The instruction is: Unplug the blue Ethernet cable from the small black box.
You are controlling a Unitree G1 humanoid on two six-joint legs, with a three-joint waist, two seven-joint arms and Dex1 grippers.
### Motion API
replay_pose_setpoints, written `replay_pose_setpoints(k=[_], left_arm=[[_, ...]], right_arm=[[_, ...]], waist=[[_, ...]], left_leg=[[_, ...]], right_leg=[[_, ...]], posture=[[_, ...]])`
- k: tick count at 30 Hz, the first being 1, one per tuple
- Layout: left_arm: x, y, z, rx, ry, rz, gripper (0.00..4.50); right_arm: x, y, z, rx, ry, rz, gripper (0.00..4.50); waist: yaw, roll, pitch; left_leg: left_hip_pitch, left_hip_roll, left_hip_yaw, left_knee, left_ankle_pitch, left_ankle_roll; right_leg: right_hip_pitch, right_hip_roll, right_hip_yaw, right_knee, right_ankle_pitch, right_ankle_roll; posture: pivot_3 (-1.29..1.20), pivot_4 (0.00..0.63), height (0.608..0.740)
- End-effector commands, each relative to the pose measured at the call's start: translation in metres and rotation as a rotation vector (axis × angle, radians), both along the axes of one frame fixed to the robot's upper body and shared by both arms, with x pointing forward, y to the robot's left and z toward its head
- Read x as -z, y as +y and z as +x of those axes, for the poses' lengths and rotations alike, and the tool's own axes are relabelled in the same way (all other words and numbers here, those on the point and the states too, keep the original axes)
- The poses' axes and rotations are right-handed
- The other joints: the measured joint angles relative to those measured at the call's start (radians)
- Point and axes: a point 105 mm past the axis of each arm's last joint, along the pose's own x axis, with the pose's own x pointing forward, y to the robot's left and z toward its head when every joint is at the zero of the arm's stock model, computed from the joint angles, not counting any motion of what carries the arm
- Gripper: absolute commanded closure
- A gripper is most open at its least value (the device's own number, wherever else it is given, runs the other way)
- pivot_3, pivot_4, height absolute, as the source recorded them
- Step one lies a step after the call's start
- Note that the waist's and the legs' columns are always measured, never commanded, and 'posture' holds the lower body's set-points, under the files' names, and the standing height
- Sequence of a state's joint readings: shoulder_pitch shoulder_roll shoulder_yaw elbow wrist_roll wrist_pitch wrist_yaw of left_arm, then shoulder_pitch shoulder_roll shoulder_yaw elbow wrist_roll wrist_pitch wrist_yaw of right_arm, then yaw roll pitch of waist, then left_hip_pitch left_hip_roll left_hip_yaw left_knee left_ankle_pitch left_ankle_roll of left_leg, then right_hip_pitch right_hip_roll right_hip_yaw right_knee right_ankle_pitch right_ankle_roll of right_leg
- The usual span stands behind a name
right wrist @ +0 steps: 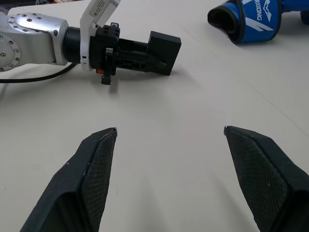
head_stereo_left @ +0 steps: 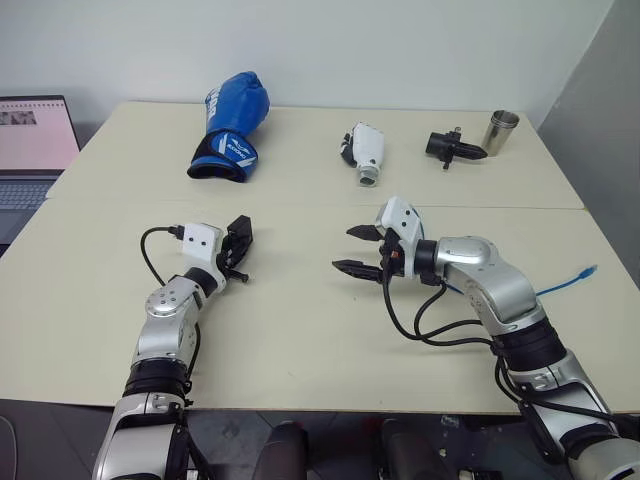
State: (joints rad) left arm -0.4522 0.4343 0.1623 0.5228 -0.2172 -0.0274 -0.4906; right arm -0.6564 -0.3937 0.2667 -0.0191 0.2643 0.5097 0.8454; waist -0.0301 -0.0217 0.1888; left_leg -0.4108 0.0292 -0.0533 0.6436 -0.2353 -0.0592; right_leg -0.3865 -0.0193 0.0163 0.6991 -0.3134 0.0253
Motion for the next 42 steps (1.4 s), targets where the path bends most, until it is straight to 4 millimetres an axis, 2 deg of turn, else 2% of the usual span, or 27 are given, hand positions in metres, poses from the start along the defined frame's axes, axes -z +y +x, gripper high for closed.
replay_pose_setpoints(k=[1,5,7,9,20,27,30,36,42], left_arm=[[0.008,0.009,-0.003,-0.046,0.024,-0.015,3.72],[0.01,0.011,-0.003,-0.053,0.043,-0.05,3.72],[0.01,0.013,-0.003,-0.061,0.045,-0.069,3.02],[0.009,0.015,-0.004,-0.066,0.046,-0.078,2.78],[0.004,0.015,-0.005,-0.066,0.026,-0.041,0.68],[-0.012,0.017,-0.02,-0.06,-0.017,0.034,0.68],[-0.014,0.014,-0.032,-0.033,0.025,0.087,0.68],[-0.025,0.014,-0.064,0.091,0.101,0.222,0.68],[-0.052,0.012,-0.095,0.381,0.178,0.279,0.68]], right_arm=[[-0.011,0.001,-0.002,-0.012,-0.046,0.004,0.74],[-0.01,0.002,-0.002,-0.014,-0.046,-0.001,0.74],[-0.011,0.002,-0.002,-0.015,-0.047,0.0,0.72],[-0.011,0.002,-0.002,-0.015,-0.048,0.001,0.72],[-0.016,0.004,-0.003,-0.025,-0.066,0.005,0.72],[-0.008,-0.006,-0.007,0.016,-0.024,0.007,0.72],[-0.005,-0.016,-0.011,0.046,-0.005,0.013,0.72],[-0.009,-0.054,-0.034,0.071,0.026,0.002,0.72],[-0.025,-0.095,-0.058,0.043,0.022,-0.025,0.72]], waist=[[-0.002,0.0,0.0],[-0.002,0.0,0.0],[-0.002,0.0,0.0],[-0.003,0.0,0.0],[-0.002,0.0,0.0],[-0.001,0.0,0.0],[-0.001,0.0,0.0],[0.0,0.0,0.0],[0.0,0.0,0.0]], left_leg=[[0.0,0.0,0.0,0.0,0.0,0.0],[0.001,0.0,0.0,0.0,0.0,0.0],[0.001,0.0,0.0,0.0,0.0,0.0],[0.001,0.0,0.0,0.0,0.0,0.0],[0.001,0.0,0.0,0.0,0.0,0.0],[0.001,0.0,0.0,0.0,0.0,0.0],[0.0,0.0,0.0,0.0,0.0,0.0],[0.0,0.0,0.0,0.0,0.0,0.0],[0.001,0.001,0.0,-0.001,0.0,0.0]], right_leg=[[0.0,0.0,0.0,0.0,0.0,0.0],[0.0,0.0,0.0,0.001,0.0,0.0],[0.0,0.0,0.0,0.001,0.0,0.0],[0.0,0.0,0.0,0.001,0.0,0.0],[0.0,0.0,0.0,0.001,0.0,0.0],[0.0,0.0,0.0,0.0,0.0,0.0],[0.0,0.0,0.0,0.0,0.0,0.0],[0.0,-0.001,0.0,0.0,0.0,0.0],[0.001,0.001,0.0,-0.001,0.0,0.0]], posture=[[0.0,0.15,0.74],[0.0,0.15,0.74],[0.0,0.15,0.74],[0.0,0.15,0.74],[0.0,0.15,0.74],[0.0,0.15,0.74],[0.0,0.15,0.74],[0.0,0.15,0.74],[0.0,0.15,0.74]])
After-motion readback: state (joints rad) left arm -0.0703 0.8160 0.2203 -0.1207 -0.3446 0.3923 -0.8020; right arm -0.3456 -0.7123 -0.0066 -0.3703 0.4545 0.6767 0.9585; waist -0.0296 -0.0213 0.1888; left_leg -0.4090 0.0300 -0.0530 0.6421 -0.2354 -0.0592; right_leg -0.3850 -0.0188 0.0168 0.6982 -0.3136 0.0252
